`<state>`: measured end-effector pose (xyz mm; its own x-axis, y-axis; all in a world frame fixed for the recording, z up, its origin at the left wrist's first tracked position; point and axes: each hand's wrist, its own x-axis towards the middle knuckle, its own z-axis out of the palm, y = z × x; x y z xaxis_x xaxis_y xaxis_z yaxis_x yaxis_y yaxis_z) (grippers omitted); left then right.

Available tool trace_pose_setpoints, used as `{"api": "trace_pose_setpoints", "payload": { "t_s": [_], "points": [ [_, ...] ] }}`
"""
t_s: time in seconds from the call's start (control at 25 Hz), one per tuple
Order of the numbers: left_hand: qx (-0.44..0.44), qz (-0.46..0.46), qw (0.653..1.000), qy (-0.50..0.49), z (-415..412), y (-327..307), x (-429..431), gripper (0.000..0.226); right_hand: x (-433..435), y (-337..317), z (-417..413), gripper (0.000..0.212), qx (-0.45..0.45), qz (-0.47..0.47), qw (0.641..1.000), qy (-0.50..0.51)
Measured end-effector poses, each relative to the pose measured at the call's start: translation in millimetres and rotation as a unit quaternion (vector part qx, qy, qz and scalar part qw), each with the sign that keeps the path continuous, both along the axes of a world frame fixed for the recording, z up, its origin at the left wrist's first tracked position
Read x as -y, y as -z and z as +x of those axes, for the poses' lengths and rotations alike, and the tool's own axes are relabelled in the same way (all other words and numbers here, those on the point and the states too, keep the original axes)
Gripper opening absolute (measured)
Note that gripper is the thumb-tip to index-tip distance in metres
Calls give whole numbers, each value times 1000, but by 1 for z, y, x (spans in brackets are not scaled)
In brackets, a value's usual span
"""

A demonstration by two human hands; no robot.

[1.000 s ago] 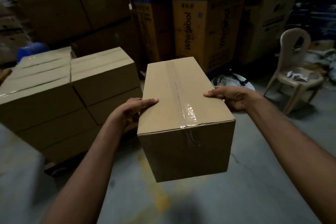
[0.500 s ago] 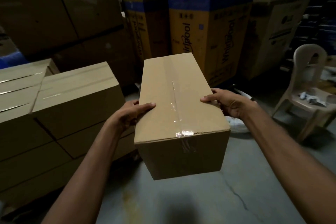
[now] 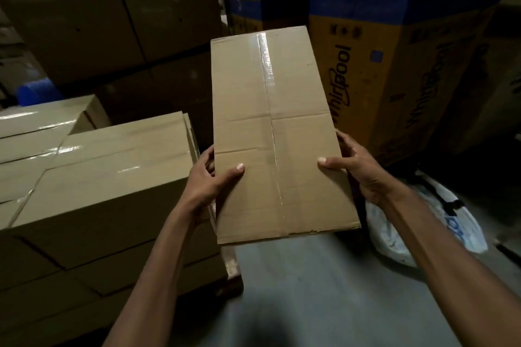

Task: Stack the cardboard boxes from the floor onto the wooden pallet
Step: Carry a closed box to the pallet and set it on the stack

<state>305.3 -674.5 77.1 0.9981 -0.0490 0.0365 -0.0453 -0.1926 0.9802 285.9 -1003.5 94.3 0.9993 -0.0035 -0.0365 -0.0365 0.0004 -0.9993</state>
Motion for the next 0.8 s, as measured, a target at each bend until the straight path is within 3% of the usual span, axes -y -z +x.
{"api": "trace_pose_setpoints", "payload": {
  "t_s": [0.44,0.68,0.8],
  "points": [
    [57,-24,997,-49,255,-18,-15,81,-37,-16,283,98,35,-3,999,-16],
    [71,-81,987,-118,401,-16,2,52,-34,-15,474,92,58,-26,993,-96],
    [63,-89,983,-150,476,-28,7,49,-33,-21,571,83,53,-16,990,-130]
  ]
}}
